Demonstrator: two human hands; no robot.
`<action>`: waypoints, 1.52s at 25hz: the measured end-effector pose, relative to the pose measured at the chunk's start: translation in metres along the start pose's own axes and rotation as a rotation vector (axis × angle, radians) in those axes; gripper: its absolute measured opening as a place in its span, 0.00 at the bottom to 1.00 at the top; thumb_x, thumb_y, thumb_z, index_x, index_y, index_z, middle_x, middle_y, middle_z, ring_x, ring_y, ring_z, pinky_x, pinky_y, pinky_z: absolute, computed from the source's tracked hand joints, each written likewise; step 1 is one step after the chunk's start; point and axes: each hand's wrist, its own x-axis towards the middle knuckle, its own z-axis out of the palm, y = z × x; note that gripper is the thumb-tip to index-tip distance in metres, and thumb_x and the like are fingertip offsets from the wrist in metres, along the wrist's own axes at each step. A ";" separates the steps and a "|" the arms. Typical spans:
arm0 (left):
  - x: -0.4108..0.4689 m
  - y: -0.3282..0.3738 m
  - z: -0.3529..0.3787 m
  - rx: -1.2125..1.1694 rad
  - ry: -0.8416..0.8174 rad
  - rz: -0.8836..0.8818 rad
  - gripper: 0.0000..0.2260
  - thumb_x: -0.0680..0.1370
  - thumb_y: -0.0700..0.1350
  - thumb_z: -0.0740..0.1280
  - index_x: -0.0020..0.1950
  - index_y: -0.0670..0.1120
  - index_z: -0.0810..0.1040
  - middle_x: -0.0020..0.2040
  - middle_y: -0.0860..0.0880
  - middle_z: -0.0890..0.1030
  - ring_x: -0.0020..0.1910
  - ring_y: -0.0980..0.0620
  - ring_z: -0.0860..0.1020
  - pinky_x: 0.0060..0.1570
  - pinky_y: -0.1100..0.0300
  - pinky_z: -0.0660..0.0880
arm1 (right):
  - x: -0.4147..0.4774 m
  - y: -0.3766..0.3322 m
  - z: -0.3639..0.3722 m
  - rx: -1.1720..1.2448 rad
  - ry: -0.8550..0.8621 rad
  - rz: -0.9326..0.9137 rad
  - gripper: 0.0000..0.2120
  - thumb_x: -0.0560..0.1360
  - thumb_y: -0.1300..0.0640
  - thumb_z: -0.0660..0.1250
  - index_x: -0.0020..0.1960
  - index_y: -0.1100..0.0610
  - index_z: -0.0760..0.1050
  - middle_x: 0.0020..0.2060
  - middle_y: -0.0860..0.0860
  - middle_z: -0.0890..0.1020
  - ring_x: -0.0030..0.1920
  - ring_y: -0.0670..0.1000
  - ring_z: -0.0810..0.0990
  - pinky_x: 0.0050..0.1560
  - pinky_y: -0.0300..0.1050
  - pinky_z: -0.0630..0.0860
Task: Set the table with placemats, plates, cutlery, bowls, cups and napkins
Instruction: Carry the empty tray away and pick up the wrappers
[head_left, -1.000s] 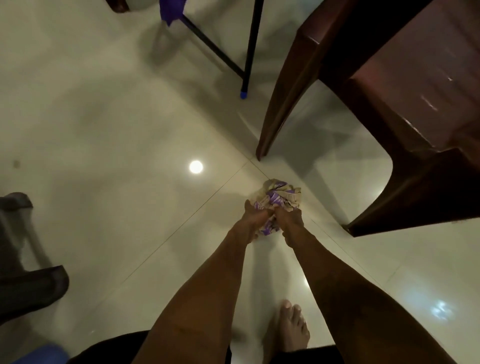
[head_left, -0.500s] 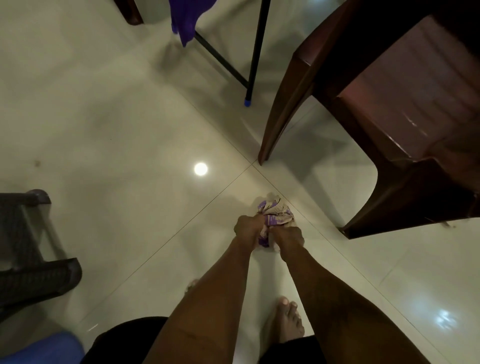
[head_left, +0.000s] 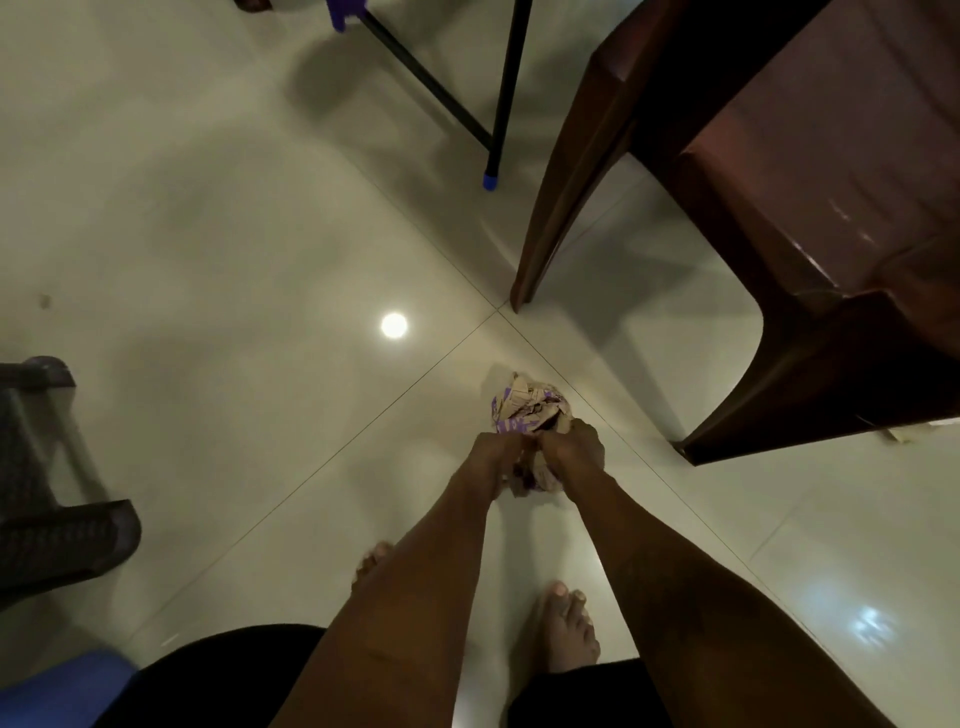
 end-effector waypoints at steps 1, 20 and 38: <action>-0.016 0.003 -0.007 0.005 0.030 0.004 0.18 0.70 0.49 0.76 0.54 0.39 0.82 0.45 0.42 0.84 0.38 0.47 0.83 0.39 0.59 0.83 | -0.018 -0.003 -0.008 0.032 -0.020 0.001 0.21 0.70 0.45 0.75 0.59 0.54 0.79 0.51 0.53 0.83 0.52 0.58 0.81 0.56 0.52 0.81; -0.489 0.066 -0.057 -0.170 -0.043 0.195 0.15 0.72 0.43 0.80 0.57 0.46 0.85 0.48 0.46 0.88 0.48 0.45 0.87 0.52 0.46 0.84 | -0.412 -0.077 -0.286 0.445 -0.338 -0.039 0.11 0.77 0.56 0.74 0.59 0.54 0.80 0.50 0.53 0.87 0.48 0.55 0.87 0.44 0.50 0.84; -0.621 -0.037 0.132 -0.109 0.029 0.196 0.15 0.72 0.42 0.78 0.58 0.45 0.85 0.47 0.44 0.88 0.48 0.41 0.87 0.54 0.38 0.82 | -0.444 0.094 -0.463 0.417 -0.305 -0.075 0.15 0.78 0.49 0.72 0.59 0.58 0.81 0.48 0.55 0.87 0.47 0.57 0.87 0.52 0.58 0.85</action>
